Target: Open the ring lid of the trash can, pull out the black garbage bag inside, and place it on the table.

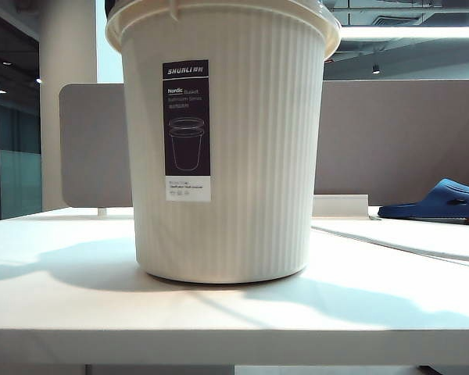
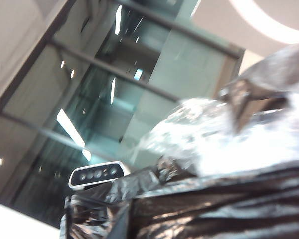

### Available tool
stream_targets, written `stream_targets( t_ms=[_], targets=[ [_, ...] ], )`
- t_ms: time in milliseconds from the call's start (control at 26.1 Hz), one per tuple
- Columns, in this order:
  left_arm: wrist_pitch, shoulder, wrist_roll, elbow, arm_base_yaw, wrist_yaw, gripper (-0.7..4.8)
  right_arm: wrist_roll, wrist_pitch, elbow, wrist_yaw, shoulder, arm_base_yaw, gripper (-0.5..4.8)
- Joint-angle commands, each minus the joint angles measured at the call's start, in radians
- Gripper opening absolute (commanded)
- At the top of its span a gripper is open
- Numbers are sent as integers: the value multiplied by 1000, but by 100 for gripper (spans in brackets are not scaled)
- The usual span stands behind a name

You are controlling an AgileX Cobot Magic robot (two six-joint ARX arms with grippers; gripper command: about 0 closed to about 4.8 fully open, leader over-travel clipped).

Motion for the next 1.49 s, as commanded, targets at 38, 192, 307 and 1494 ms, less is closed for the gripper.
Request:
stream_targets(
  t_ms=[38,192,307,1494],
  targets=[
    [13,-4,20,9,-32,-28,-6,-49,26,59,-47,12,1,-1],
    [12,-4,19,32,-36,-26,-6,-66,14,123,-86,27,1,-1],
    [11,-5,16,57,-36,-25,-6,-79,7,132,-94,27,1,-1],
    [-35,-4,19,179,-45,-29,-6,-223,-80,310,-206,68,0,-1]
  ],
)
